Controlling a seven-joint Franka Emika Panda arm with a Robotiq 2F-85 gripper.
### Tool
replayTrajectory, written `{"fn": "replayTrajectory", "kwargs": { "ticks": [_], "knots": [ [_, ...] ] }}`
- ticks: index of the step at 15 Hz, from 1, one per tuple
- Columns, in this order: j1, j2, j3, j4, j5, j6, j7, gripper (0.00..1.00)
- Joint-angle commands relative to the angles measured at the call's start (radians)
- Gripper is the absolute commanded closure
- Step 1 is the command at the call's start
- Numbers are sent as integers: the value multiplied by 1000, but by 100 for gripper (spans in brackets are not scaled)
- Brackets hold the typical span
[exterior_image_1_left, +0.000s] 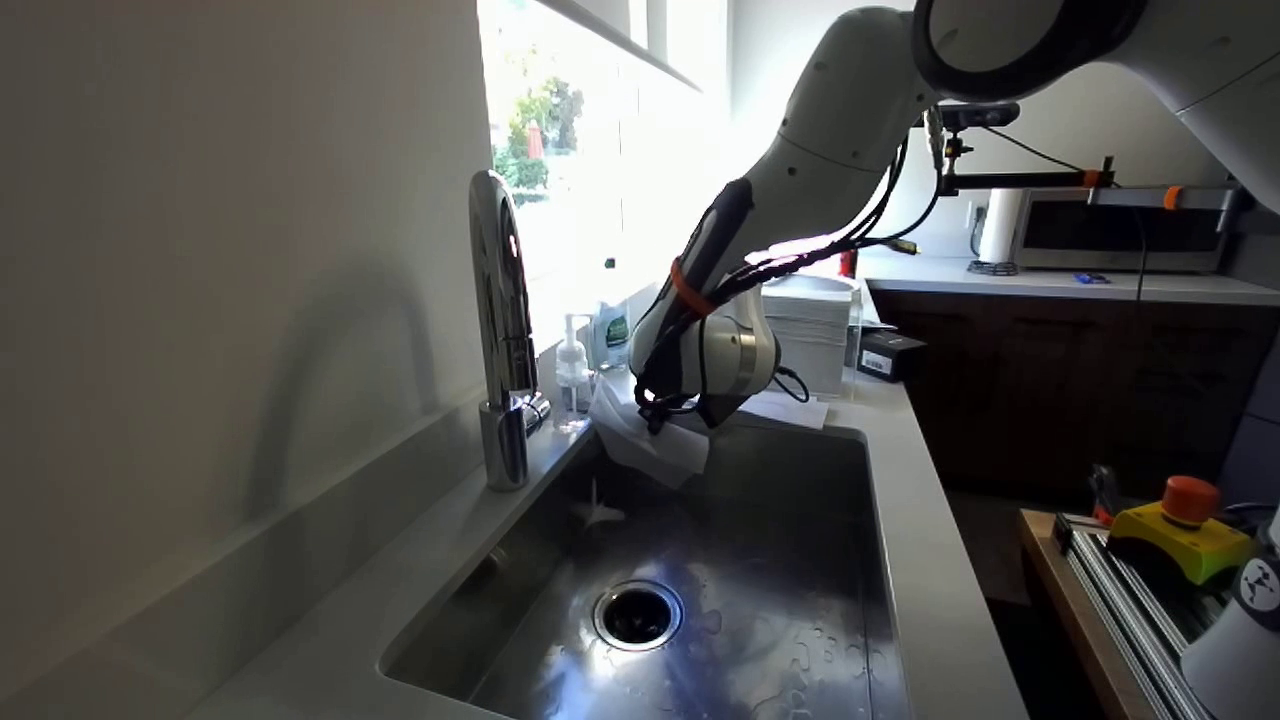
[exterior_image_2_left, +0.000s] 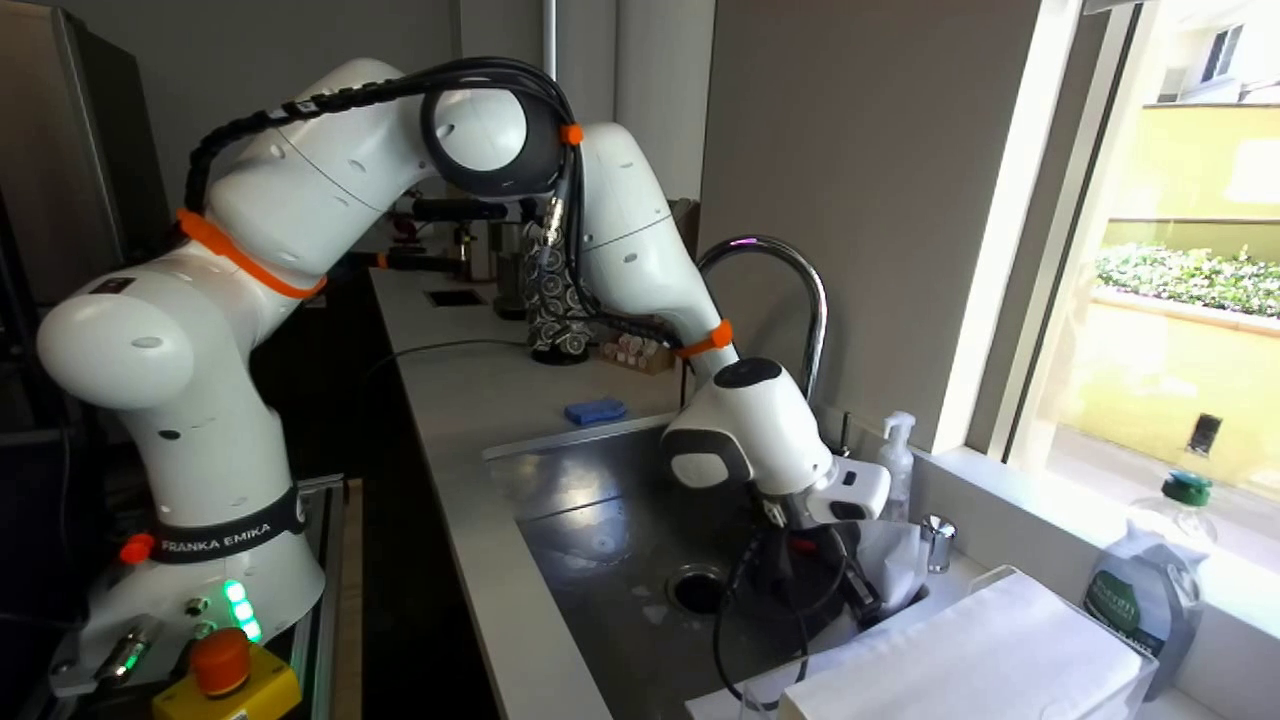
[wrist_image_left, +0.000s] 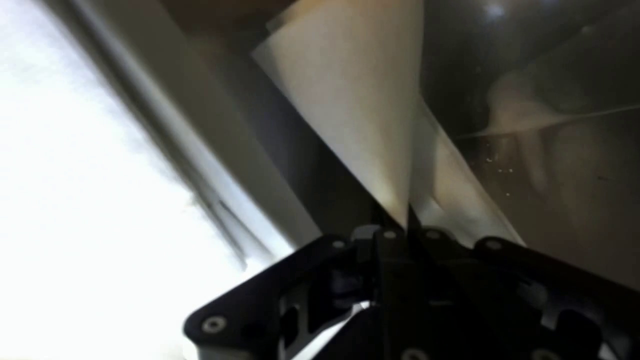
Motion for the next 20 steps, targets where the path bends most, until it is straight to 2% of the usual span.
{"fn": "replayTrajectory", "kwargs": {
  "ticks": [1,4,9,14,20],
  "knots": [
    [39,-29,-68,-30,-216,-60,267,100],
    [39,-57,-76,-40,-353,-95,430,100],
    [-24,-70,26,-35,-450,-89,543,100],
    [-86,-46,112,-31,-481,-68,572,100],
    [-203,2,214,-13,-530,-41,541,100]
  ]
}}
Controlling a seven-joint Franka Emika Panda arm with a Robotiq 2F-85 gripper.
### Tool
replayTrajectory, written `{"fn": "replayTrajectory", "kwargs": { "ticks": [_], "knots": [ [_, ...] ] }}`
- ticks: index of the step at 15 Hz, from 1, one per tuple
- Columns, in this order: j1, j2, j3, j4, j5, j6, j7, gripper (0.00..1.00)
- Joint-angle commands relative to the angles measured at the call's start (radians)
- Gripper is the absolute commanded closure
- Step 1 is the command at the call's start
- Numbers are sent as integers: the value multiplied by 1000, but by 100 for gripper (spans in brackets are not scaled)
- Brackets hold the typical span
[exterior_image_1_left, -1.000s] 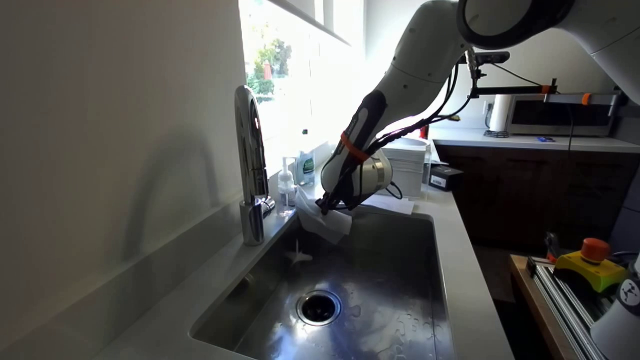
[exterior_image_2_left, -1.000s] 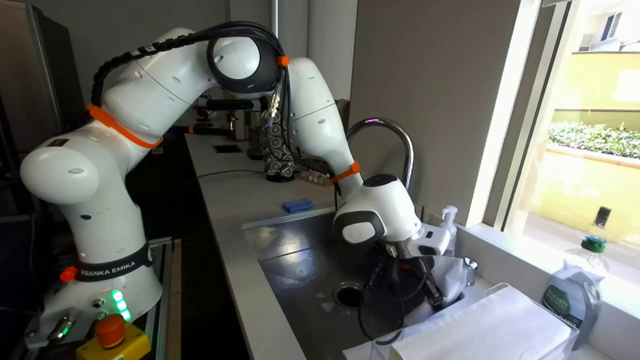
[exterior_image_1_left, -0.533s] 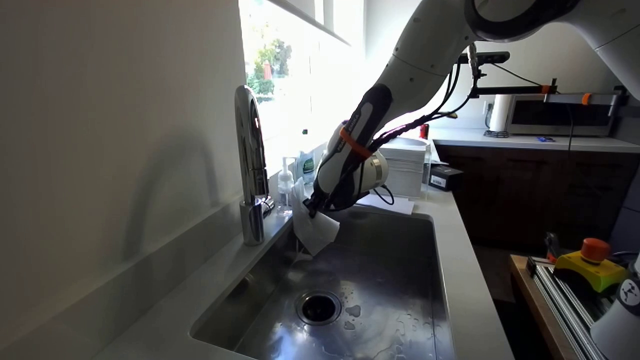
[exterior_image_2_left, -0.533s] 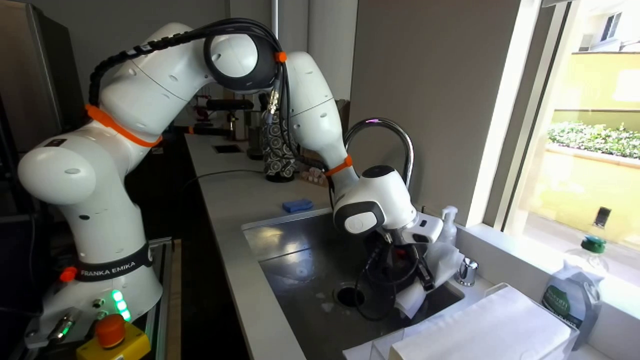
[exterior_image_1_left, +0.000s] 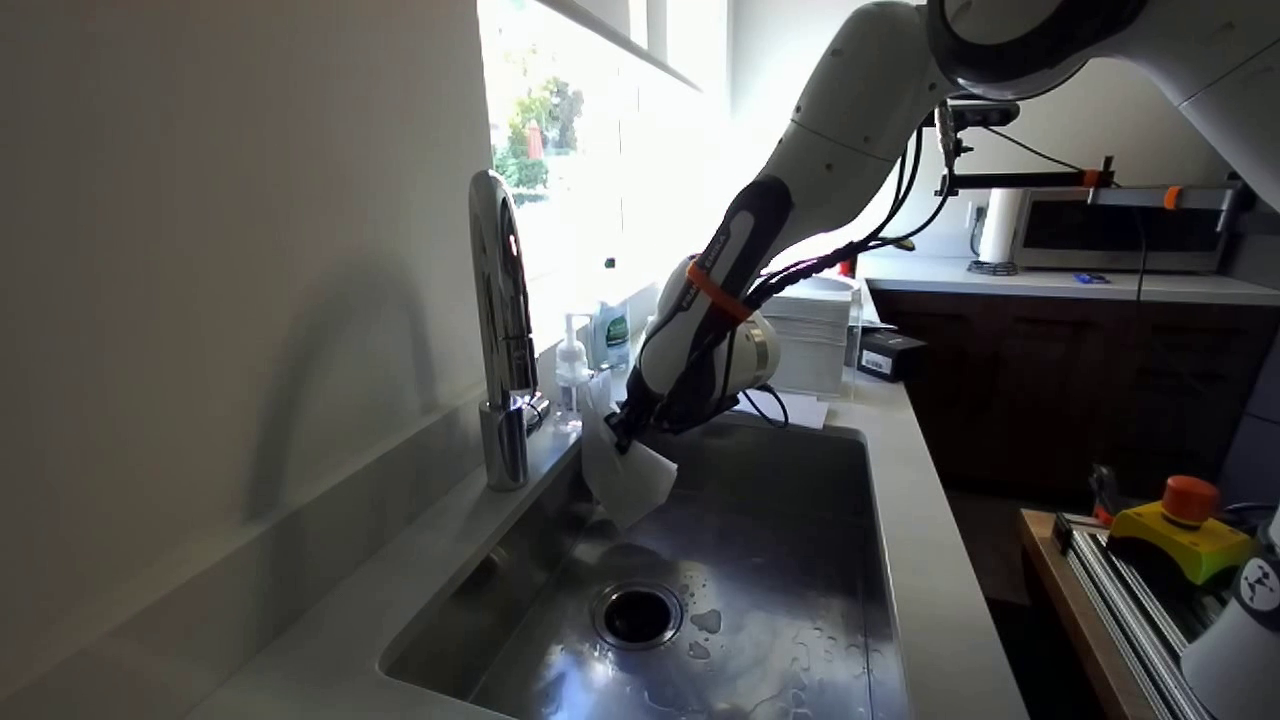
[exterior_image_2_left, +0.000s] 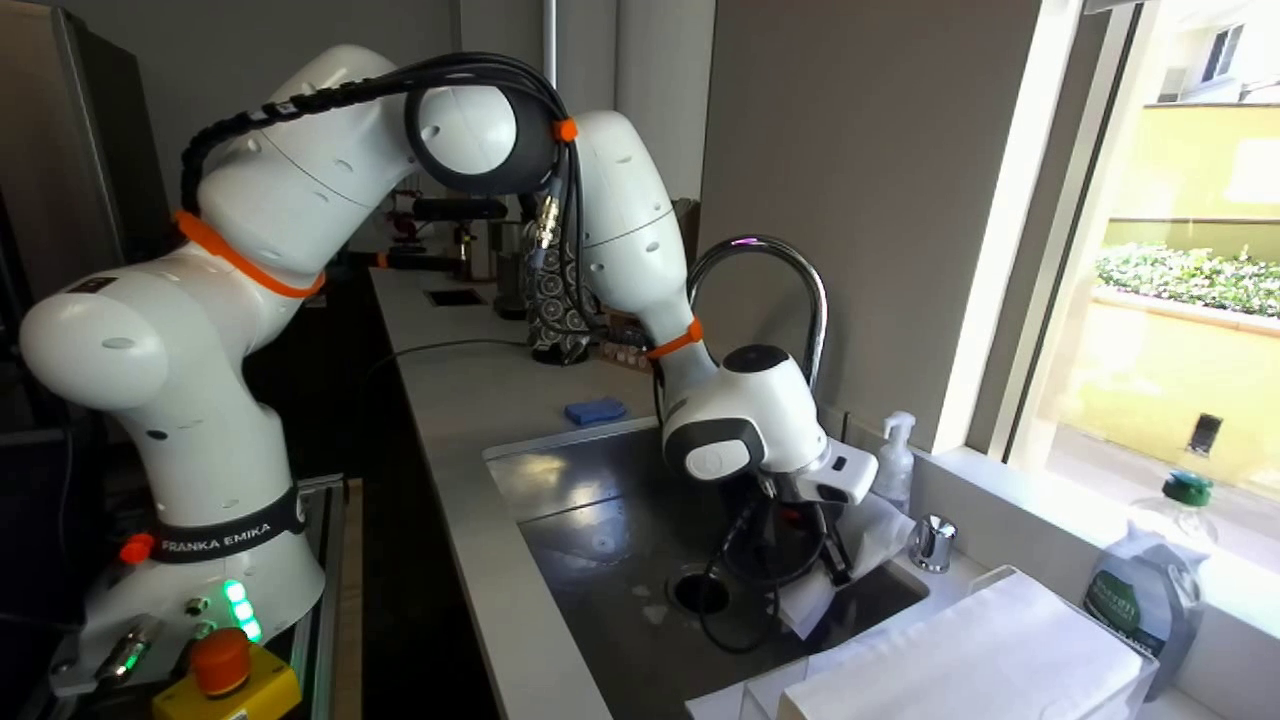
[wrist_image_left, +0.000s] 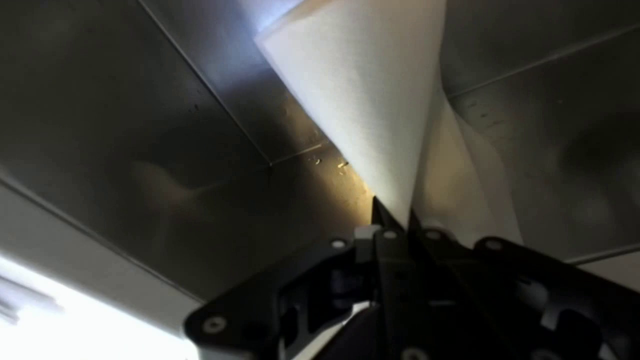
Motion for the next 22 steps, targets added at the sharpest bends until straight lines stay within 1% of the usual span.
{"fn": "replayTrajectory", "kwargs": {
  "ticks": [1,2,4,6,13,19,22],
  "knots": [
    [-86,37,70,7,-59,26,0,100],
    [-112,50,93,13,-68,32,-6,100],
    [-137,61,113,13,-80,31,-8,100],
    [-152,64,119,11,-92,24,-8,100],
    [-151,49,63,11,-125,31,-13,100],
    [-142,42,20,12,-131,27,-11,100],
    [-141,40,18,12,-130,21,-9,100]
  ]
}}
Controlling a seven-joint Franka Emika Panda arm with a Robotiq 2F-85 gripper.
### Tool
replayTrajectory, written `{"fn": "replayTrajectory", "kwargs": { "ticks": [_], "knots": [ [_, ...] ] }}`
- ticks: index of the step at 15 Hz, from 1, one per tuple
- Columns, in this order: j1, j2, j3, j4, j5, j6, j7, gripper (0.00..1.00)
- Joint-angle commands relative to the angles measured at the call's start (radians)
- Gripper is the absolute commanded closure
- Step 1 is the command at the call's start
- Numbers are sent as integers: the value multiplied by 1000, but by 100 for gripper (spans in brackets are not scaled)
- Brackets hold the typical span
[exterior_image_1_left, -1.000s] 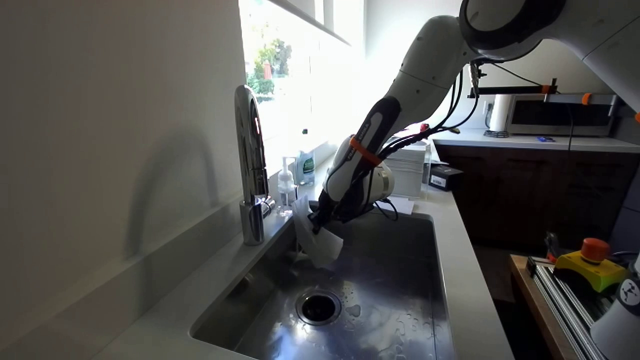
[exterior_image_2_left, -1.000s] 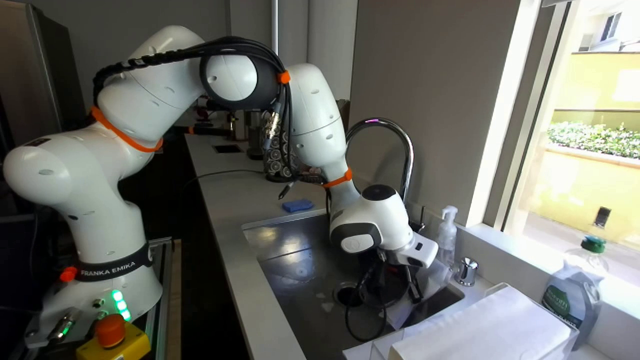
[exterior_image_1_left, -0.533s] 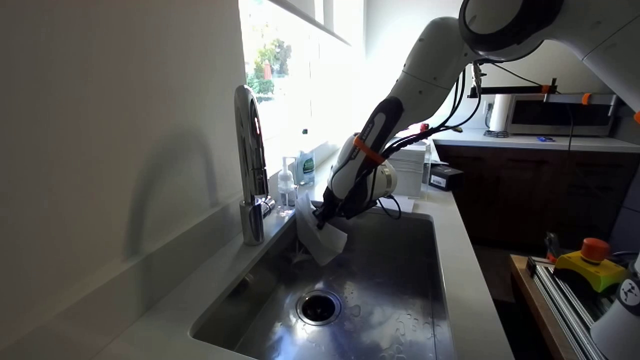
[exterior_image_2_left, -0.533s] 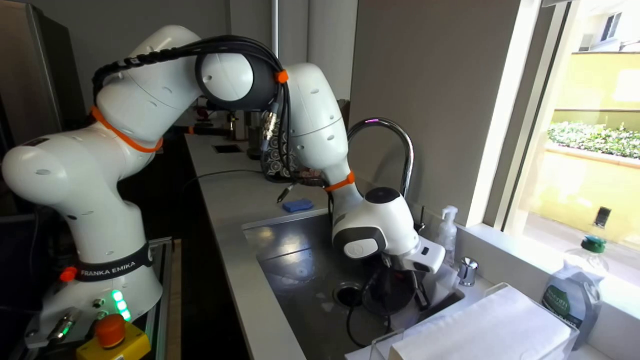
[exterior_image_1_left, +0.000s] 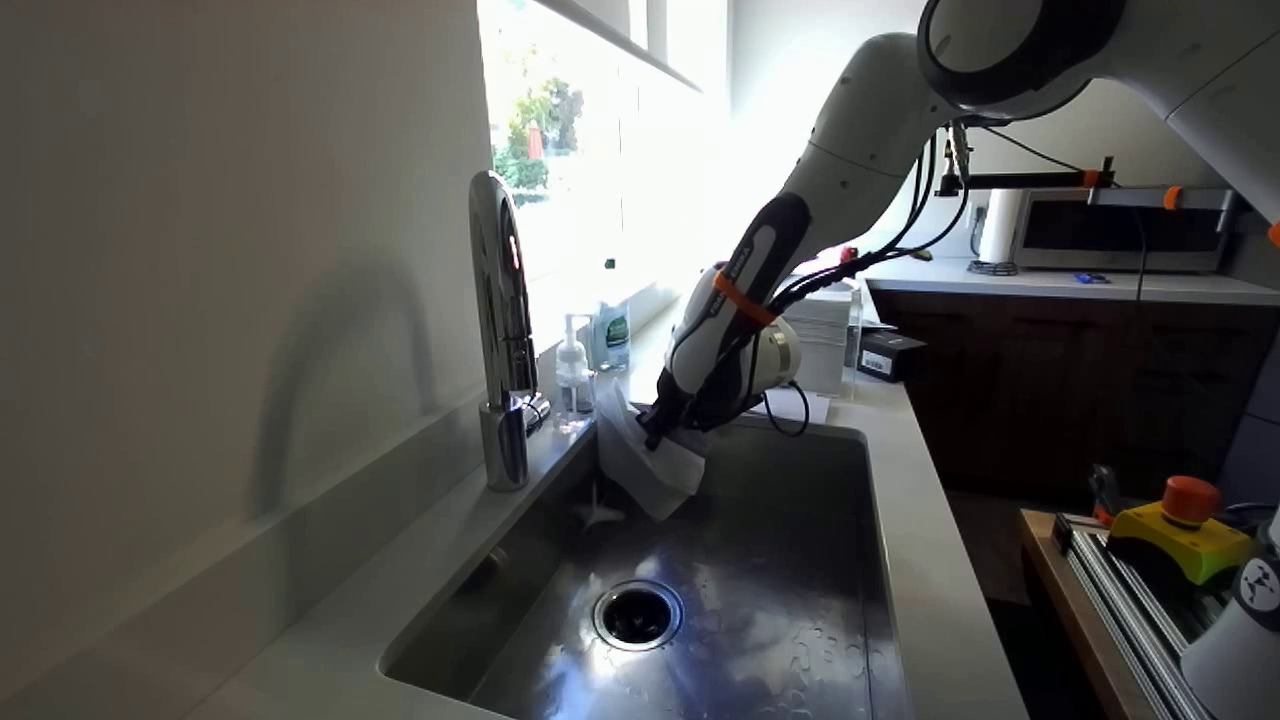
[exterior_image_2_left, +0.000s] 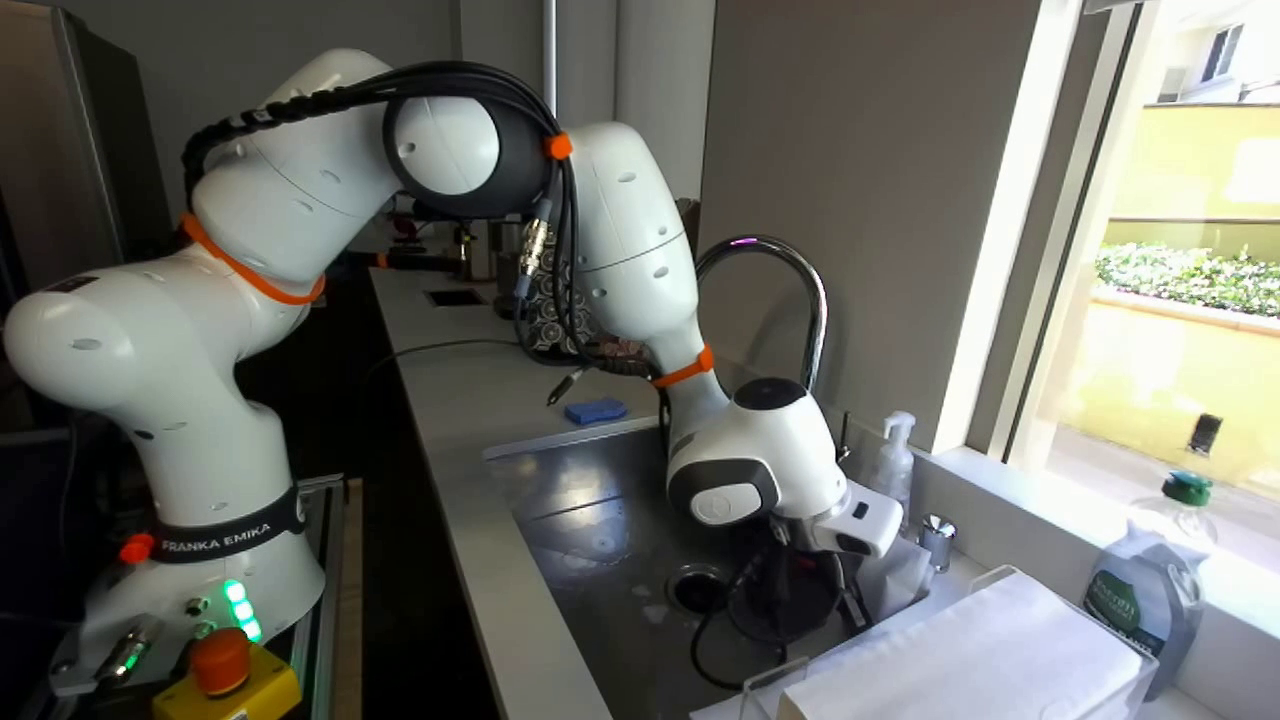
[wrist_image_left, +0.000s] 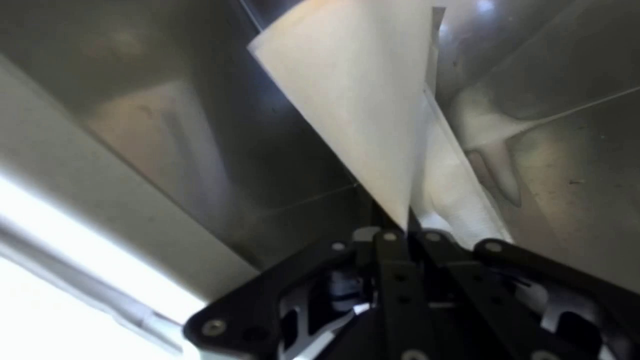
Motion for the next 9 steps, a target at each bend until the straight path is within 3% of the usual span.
{"fn": "replayTrajectory", "kwargs": {
  "ticks": [1,6,9],
  "knots": [
    [5,-2,-7,-8,-32,11,7,100],
    [26,-3,28,-13,-35,9,8,100],
    [56,22,6,7,-45,20,6,100]
  ]
}}
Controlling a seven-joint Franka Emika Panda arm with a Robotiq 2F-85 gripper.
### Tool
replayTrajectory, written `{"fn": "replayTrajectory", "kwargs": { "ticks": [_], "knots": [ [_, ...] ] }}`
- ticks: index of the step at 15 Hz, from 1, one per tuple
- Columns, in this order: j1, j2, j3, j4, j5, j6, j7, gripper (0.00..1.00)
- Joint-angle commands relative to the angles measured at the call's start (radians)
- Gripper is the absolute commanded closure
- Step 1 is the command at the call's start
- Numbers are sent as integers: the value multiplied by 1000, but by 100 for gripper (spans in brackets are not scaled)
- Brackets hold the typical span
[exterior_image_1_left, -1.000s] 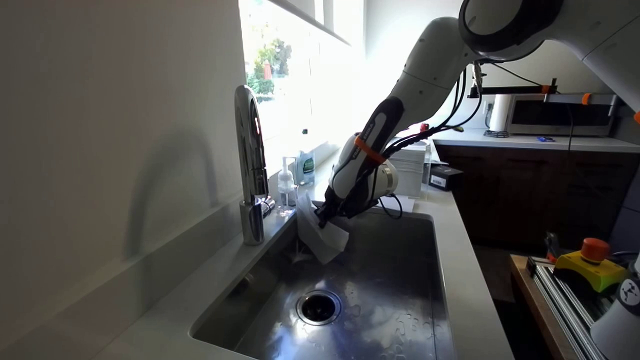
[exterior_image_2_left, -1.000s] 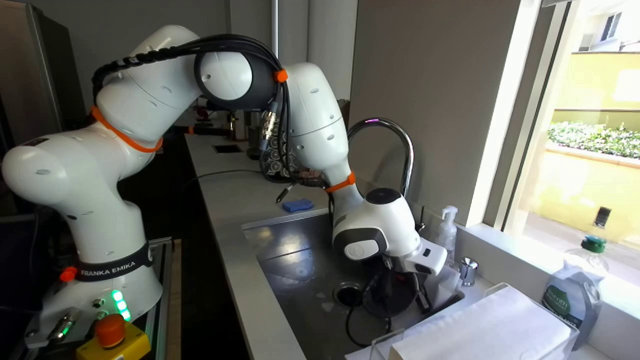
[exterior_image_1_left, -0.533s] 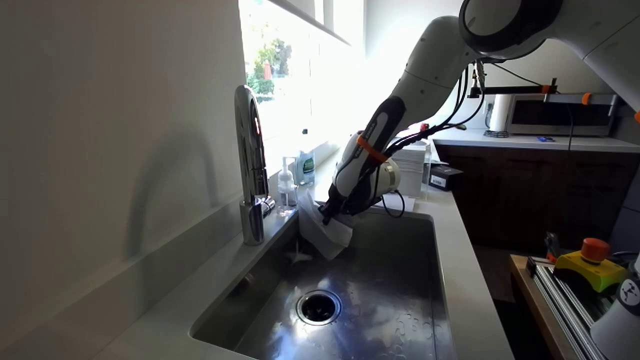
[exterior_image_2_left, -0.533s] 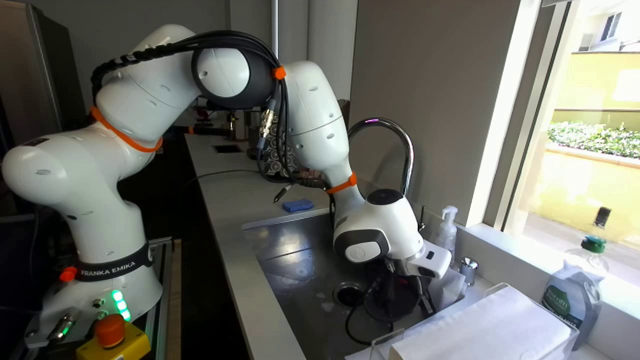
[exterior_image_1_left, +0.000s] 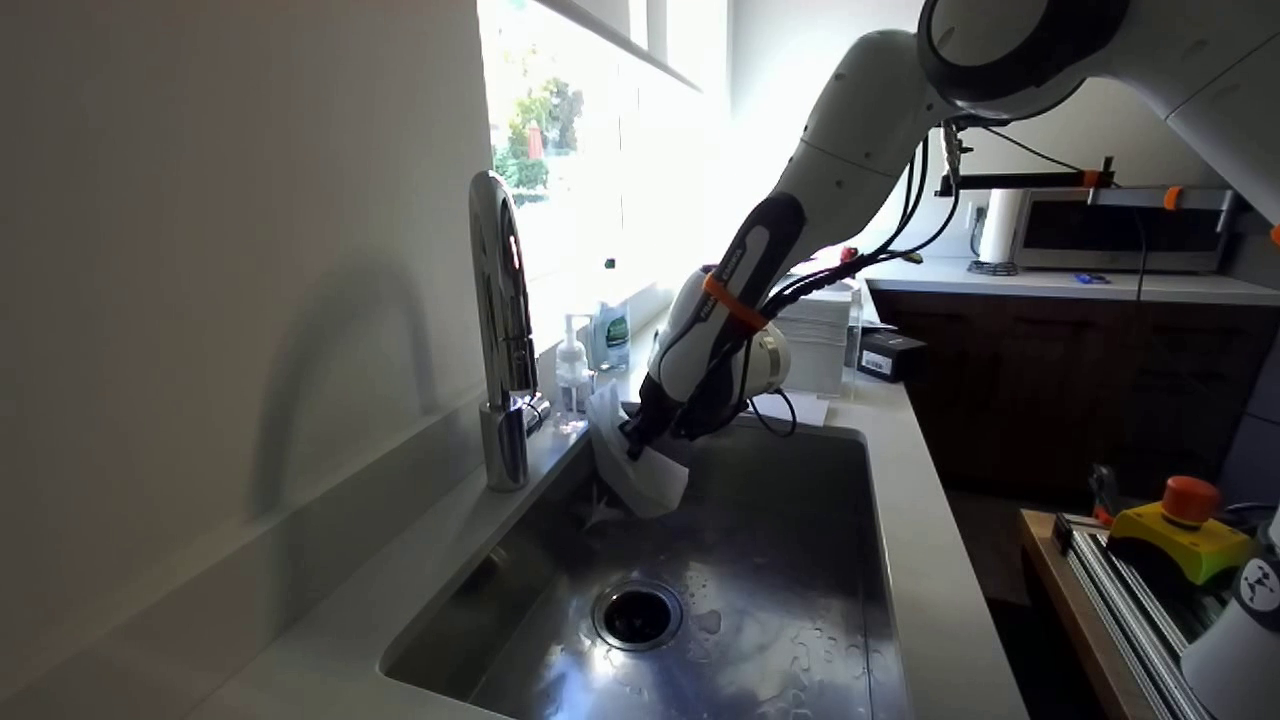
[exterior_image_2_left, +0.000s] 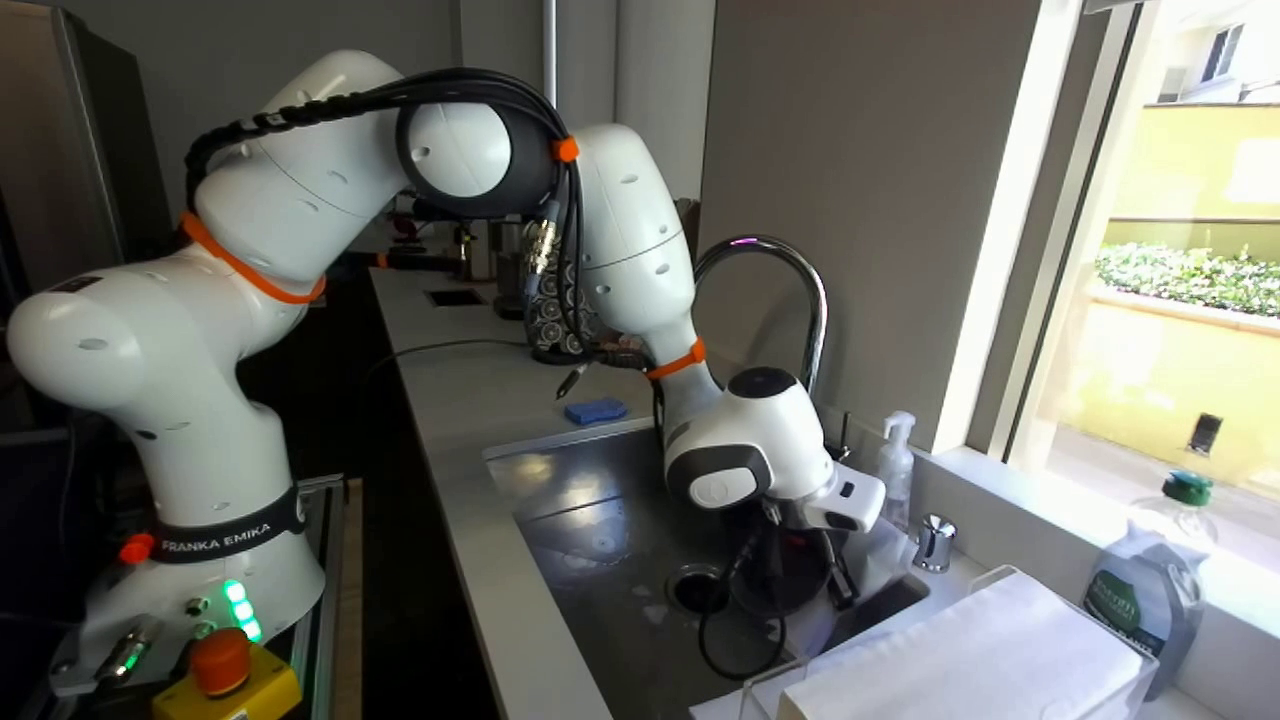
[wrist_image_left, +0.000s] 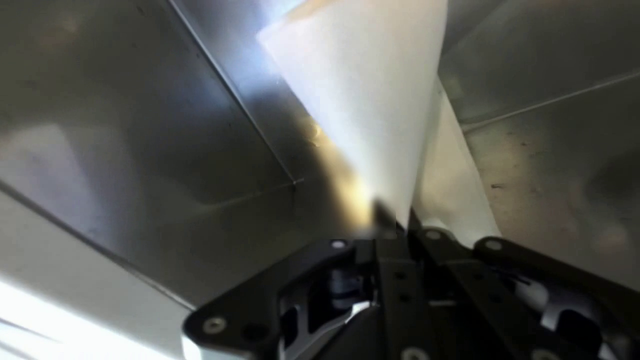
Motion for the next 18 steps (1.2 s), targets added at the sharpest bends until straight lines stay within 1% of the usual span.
{"fn": "replayTrajectory", "kwargs": {
  "ticks": [1,5,8,11,14,18],
  "knots": [
    [34,31,-33,15,-33,17,10,100],
    [59,70,-66,43,-36,16,15,100],
    [66,103,-74,68,-40,19,15,100],
    [47,142,-53,104,-45,21,8,100],
    [46,175,-52,132,-57,32,-1,100],
    [29,207,-27,160,-59,37,-3,100]
  ]
}}
